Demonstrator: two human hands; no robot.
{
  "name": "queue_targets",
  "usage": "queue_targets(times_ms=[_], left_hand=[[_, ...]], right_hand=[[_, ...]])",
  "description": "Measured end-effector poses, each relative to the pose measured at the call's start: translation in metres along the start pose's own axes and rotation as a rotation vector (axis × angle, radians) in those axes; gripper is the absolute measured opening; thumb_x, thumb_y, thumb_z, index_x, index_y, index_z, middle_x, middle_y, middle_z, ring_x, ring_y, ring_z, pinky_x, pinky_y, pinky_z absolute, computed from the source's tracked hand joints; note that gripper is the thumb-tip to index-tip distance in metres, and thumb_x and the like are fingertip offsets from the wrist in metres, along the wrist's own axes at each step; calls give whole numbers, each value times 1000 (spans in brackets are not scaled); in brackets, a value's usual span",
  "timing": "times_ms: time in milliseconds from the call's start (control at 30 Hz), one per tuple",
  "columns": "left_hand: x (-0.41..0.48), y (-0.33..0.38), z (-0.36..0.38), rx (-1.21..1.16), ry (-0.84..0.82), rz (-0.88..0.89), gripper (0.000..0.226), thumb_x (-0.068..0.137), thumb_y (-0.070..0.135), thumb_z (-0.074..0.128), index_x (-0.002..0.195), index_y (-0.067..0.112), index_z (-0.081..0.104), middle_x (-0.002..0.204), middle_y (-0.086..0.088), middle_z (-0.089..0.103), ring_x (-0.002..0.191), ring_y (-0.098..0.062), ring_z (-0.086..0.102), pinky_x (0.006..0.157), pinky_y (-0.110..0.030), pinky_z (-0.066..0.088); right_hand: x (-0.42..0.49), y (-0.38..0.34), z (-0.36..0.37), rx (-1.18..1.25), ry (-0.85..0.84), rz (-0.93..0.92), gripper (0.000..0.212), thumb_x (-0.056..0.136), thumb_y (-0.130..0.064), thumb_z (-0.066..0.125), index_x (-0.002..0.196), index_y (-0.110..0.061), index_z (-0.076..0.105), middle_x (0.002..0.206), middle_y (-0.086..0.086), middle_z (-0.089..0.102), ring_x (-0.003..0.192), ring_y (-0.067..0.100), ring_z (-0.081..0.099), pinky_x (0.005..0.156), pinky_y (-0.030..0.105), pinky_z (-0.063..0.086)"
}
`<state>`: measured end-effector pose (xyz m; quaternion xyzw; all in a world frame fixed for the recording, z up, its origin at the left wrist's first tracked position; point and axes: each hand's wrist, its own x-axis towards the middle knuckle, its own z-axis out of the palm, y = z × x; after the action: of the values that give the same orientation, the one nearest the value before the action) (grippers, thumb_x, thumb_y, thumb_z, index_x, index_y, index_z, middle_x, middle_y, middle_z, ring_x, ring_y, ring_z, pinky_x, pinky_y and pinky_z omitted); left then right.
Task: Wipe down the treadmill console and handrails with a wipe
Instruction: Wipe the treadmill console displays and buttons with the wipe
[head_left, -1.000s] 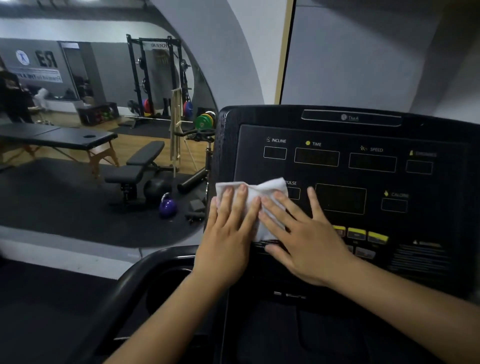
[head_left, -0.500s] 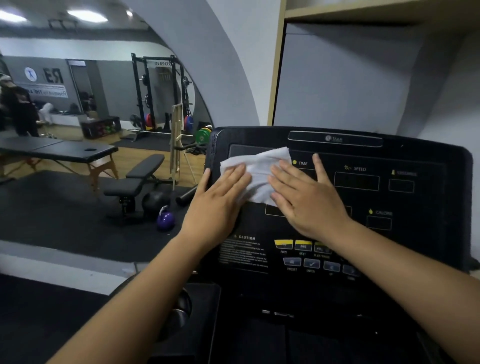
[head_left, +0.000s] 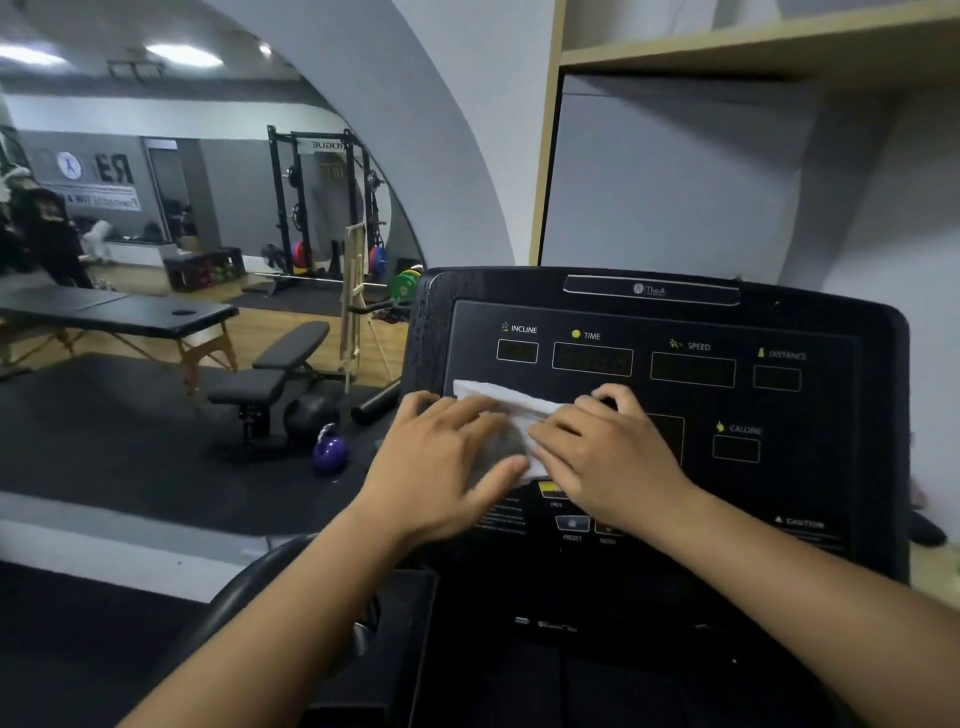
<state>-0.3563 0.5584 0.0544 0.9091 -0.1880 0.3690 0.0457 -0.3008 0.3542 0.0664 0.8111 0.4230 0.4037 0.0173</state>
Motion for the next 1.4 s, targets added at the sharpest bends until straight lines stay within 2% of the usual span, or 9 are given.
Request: queue_targets(times_ms=[133, 300, 500, 667, 833, 967, 1067, 1200, 1400], left_hand=[[14, 2, 7, 73, -40, -32, 29, 89, 32, 59, 110, 14, 66, 116, -4, 62, 88, -30, 58, 73, -43, 43], [10, 3, 10, 114, 24, 54, 12, 82, 24, 67, 88, 19, 75, 76, 1, 63, 74, -26, 57, 67, -38, 43], [8, 0, -8, -471, -6, -192, 6, 93, 20, 57, 87, 20, 57, 79, 4, 64, 74, -13, 58, 67, -31, 45], [28, -4, -21, -646, 188, -373, 14, 88, 14, 68, 86, 23, 58, 72, 14, 62, 67, 4, 55, 59, -9, 39], [34, -20, -22, -475, 136, -188, 21, 86, 2, 64, 94, 20, 57, 95, 14, 56, 85, -2, 54, 72, -18, 41], [41, -26, -8, -239, 53, -164, 14, 85, 2, 63, 95, 6, 71, 102, -7, 57, 85, -28, 58, 70, -43, 49], [30, -28, 0, -97, 107, -199, 15, 78, 8, 70, 93, 9, 73, 95, -9, 56, 83, -32, 54, 67, -45, 46], [1, -28, 12, -94, 284, -391, 25, 78, 9, 73, 102, 13, 71, 105, -12, 56, 93, -31, 50, 76, -44, 45], [-22, -21, 23, -145, 188, -433, 47, 85, 8, 71, 130, -2, 58, 139, -20, 52, 128, -34, 47, 106, -42, 42]], right_hand=[[11, -2, -4, -42, -123, 121, 32, 84, -38, 69, 108, -16, 69, 81, 1, 63, 75, 26, 59, 75, 43, 44], [6, -9, -7, -85, -131, -17, 15, 76, -14, 72, 88, -22, 72, 80, -2, 61, 77, 24, 58, 68, 38, 45], [10, -8, -25, 665, -67, 348, 8, 95, -11, 54, 96, -18, 58, 69, -10, 56, 65, 6, 51, 65, 27, 36], [31, 1, -39, 974, -121, 489, 14, 83, -24, 72, 95, -25, 64, 67, -4, 63, 64, 13, 58, 64, 32, 47], [58, 27, -39, 724, 28, 612, 18, 80, -16, 75, 95, -21, 65, 85, 2, 65, 74, 20, 60, 73, 35, 50], [61, 11, -25, 87, 192, 106, 14, 85, -12, 64, 98, -9, 69, 100, 10, 66, 89, 33, 61, 80, 44, 48], [39, -21, 3, 88, -20, -125, 39, 93, -29, 49, 118, -3, 65, 131, 17, 59, 118, 34, 57, 100, 46, 46], [31, -12, 21, -89, -386, -242, 69, 97, -50, 28, 146, -3, 35, 155, 16, 26, 145, 32, 20, 118, 48, 20], [115, 16, 21, -178, -338, -39, 80, 93, -61, 6, 152, -8, 4, 161, 11, 1, 148, 25, -6, 120, 46, 0]])
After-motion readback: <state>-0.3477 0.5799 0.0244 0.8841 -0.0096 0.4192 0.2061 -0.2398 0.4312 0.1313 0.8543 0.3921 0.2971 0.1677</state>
